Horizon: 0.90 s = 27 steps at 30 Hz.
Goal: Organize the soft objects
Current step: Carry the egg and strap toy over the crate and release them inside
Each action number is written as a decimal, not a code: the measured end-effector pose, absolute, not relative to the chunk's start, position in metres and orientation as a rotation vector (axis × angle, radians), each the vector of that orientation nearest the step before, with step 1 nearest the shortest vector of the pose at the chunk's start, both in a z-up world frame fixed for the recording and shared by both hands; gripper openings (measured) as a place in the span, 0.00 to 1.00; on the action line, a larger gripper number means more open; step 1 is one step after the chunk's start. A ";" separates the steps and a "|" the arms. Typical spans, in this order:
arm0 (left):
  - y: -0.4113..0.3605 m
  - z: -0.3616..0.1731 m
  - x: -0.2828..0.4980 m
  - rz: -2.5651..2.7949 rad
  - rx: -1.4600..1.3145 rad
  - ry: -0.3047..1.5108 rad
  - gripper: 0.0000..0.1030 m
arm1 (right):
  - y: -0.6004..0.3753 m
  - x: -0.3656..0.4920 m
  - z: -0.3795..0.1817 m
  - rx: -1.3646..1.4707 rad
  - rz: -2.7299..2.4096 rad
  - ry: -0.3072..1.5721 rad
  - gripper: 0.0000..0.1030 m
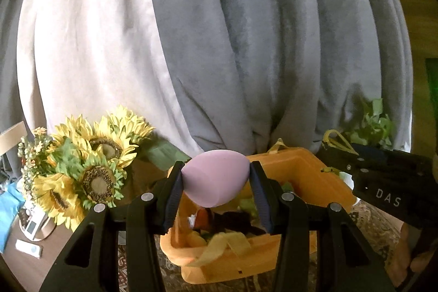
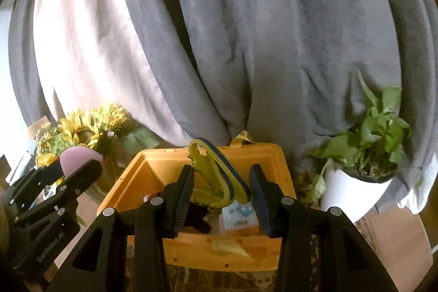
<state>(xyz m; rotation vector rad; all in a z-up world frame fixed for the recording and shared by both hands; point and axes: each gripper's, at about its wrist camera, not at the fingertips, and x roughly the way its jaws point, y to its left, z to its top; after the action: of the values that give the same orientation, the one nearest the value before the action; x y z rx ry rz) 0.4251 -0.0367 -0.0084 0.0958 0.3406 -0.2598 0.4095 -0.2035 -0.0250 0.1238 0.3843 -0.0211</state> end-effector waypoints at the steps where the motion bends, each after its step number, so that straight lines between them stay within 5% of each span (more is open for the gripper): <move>1: -0.036 -0.009 0.429 -0.260 0.091 0.344 0.46 | -0.204 0.414 -0.026 0.127 -0.018 0.388 0.42; 27: -0.062 -0.070 0.536 -0.348 0.079 0.689 0.50 | -0.234 0.523 -0.093 0.318 0.093 0.741 0.46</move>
<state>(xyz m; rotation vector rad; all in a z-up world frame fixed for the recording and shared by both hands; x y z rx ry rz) 0.5357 -0.0616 -0.0701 0.0786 0.6894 -0.3477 0.5228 -0.2338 -0.0930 0.3185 0.7409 0.0931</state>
